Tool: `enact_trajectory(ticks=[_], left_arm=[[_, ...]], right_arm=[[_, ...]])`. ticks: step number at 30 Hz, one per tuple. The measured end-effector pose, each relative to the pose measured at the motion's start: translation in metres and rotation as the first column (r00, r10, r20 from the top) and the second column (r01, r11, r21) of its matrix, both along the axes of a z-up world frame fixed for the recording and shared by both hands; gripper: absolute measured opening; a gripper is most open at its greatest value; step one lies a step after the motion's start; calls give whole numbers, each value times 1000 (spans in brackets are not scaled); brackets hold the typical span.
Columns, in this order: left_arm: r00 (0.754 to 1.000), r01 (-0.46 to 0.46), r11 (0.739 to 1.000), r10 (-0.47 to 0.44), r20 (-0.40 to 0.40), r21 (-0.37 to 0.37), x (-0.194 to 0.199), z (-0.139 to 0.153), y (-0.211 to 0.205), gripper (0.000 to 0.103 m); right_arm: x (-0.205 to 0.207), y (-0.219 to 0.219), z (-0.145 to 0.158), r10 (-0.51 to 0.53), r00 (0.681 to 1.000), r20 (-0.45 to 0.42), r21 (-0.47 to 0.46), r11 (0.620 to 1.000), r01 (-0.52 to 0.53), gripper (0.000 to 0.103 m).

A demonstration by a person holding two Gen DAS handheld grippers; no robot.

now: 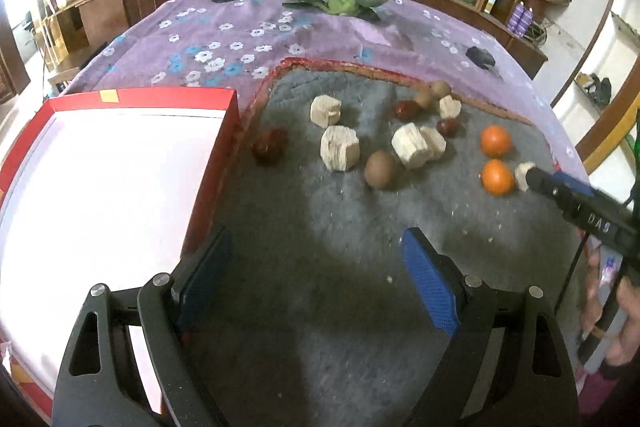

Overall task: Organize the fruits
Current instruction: 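Lower the left gripper onto a red date and close it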

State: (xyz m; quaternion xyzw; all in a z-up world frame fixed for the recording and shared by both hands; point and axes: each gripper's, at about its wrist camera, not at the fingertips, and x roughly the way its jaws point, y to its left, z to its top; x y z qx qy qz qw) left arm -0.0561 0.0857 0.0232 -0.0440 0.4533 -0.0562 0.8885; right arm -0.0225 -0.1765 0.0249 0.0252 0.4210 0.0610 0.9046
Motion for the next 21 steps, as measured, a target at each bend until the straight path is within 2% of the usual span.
enact_trajectory(ticks=[3,8,12,16,17,21], left_arm=[[1000,9,1000,-9,-2,15,-2,-1,2,87],[1000,23,1000,-23,-3,-20,2,2,11,83],[999,3,1000,-5,41,31,10,12,9,83],[998,36,999,-38,49,40,25,17,10,83],[996,68,997,-69,48,37,29,18,9,83],[990,135,987,-138,33,84,40,20,3,79]], right_arm=[[-4,8,4,30,999,12,-16,999,-30,78],[-5,13,7,48,999,17,-24,999,-48,78],[-8,14,10,67,997,31,-14,998,-66,78],[-10,15,12,83,996,42,-30,996,-82,77],[-10,15,12,88,995,45,-35,996,-87,77],[-10,13,10,103,994,35,-19,995,-102,65]])
